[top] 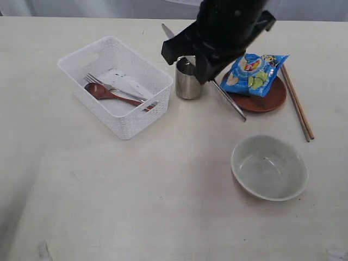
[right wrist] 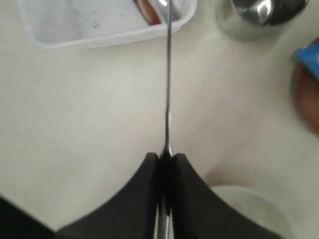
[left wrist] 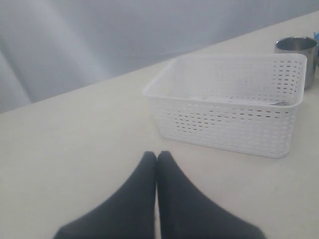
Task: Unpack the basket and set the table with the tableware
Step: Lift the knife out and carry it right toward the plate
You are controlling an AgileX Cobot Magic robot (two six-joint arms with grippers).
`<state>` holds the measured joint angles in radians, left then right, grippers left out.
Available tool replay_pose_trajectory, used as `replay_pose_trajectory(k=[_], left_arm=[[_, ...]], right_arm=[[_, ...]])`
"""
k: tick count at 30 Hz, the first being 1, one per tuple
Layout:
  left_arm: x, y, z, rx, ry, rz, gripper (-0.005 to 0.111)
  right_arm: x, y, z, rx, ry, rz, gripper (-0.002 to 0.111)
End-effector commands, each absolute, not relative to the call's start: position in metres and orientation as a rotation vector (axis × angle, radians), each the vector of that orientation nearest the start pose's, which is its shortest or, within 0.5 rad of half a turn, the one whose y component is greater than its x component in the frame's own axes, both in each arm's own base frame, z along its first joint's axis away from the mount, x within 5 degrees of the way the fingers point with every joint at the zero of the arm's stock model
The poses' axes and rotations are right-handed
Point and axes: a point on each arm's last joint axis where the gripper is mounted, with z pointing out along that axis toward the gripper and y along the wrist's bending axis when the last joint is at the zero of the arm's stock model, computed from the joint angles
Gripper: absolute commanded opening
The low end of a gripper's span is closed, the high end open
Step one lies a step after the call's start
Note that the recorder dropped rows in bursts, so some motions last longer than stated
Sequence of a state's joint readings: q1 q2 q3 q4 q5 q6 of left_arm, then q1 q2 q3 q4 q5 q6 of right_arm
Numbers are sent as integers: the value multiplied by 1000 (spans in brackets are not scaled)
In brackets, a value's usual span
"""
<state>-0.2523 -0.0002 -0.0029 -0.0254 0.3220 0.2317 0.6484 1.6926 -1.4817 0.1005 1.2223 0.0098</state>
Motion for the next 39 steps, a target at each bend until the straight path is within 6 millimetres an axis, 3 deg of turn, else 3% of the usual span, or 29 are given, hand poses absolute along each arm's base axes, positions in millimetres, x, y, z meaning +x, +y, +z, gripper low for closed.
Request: replay_pose_trajectory(k=[1,4,7,12,16,21,27,31,35,39], left_arm=[[52,-15,184,414,1758,-53,0],[52,-15,184,414,1758,-53,0],[52,-15,184,414,1758,-53,0],[52,-15,184,419,1758,-56,0],[52,-15,184,419,1758,-56,0],[52,-15,184,419,1757,-54,0],[52,-15,184,419,1757,-54,0],[52,-15,184,419,1757,-54,0],[52,-15,184,419,1757,-54,0],[52,-15,184,419,1757,-54,0]], right_arm=[[229,214,298,-725,2962,704,-1],[209,227,273,-656,3018,903,-1],[196,235,241,-447,3031,1002,-1],[178,223,196,-156,3052,953,-1],[181,221,175,129,2963,995,-1],[196,230,162,159,2935,965,-1],[205,233,128,180,2986,846,-1],[205,248,110,29,3068,834,-1],[220,259,116,-156,3014,777,-1],[220,253,114,-62,3075,657,0]])
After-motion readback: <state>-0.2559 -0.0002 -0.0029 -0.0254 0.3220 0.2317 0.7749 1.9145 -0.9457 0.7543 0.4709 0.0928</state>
